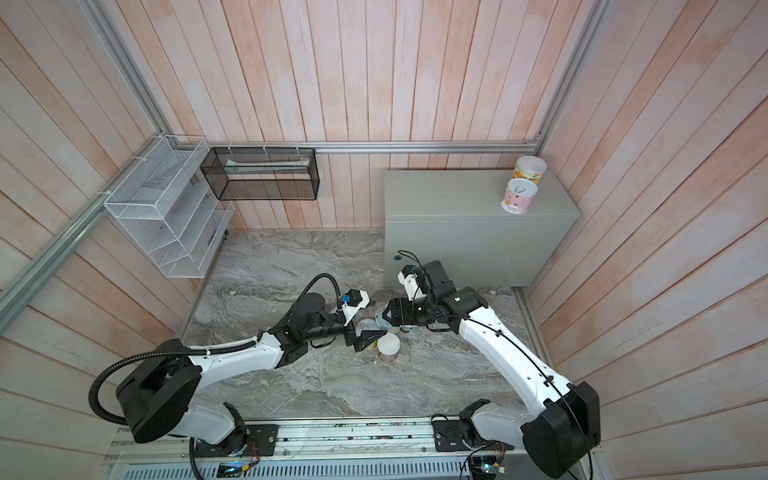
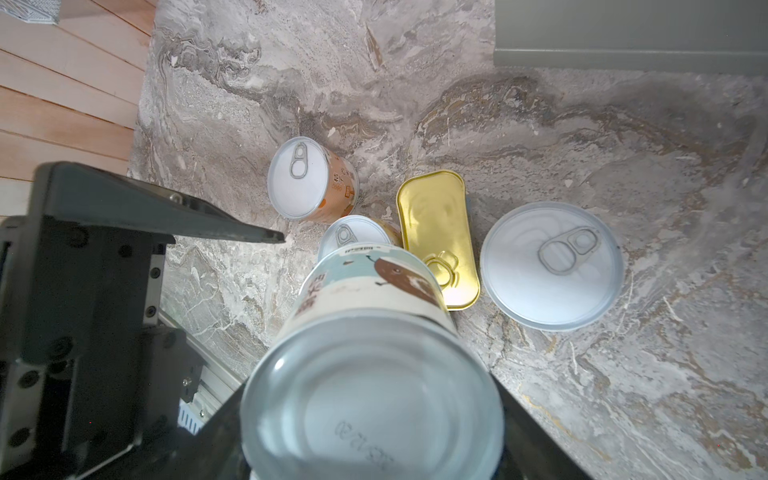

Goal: Place and organize the canned foods onto the counter
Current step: 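Carry the light-blue can toward the left gripper while the left gripper reaches to it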

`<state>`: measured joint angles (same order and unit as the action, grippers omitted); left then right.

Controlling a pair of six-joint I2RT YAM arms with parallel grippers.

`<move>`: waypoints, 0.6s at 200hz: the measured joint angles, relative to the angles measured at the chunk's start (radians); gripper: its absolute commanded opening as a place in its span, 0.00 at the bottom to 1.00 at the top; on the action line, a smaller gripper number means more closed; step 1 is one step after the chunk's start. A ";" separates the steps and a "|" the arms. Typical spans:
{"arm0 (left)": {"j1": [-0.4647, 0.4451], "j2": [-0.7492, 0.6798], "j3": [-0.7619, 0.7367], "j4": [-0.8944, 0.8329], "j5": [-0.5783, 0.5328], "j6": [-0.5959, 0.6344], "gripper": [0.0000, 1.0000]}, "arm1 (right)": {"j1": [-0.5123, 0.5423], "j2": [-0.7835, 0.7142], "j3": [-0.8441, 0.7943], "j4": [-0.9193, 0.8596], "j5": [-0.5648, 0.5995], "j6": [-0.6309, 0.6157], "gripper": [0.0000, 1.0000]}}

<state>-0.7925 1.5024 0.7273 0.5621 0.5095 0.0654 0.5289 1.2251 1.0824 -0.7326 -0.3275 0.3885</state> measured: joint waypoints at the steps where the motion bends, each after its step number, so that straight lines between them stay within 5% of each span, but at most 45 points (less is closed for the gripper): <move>1: 0.000 0.002 0.002 0.000 0.001 0.001 1.00 | 0.000 0.000 0.000 0.000 0.000 0.000 0.46; 120: -0.023 0.094 0.080 0.001 0.071 0.043 0.93 | -0.009 0.000 0.032 -0.056 -0.086 -0.033 0.44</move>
<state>-0.8150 1.5967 0.8074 0.5629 0.5804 0.1089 0.5198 1.2251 1.1141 -0.7891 -0.4133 0.3553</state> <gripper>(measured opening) 0.945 0.754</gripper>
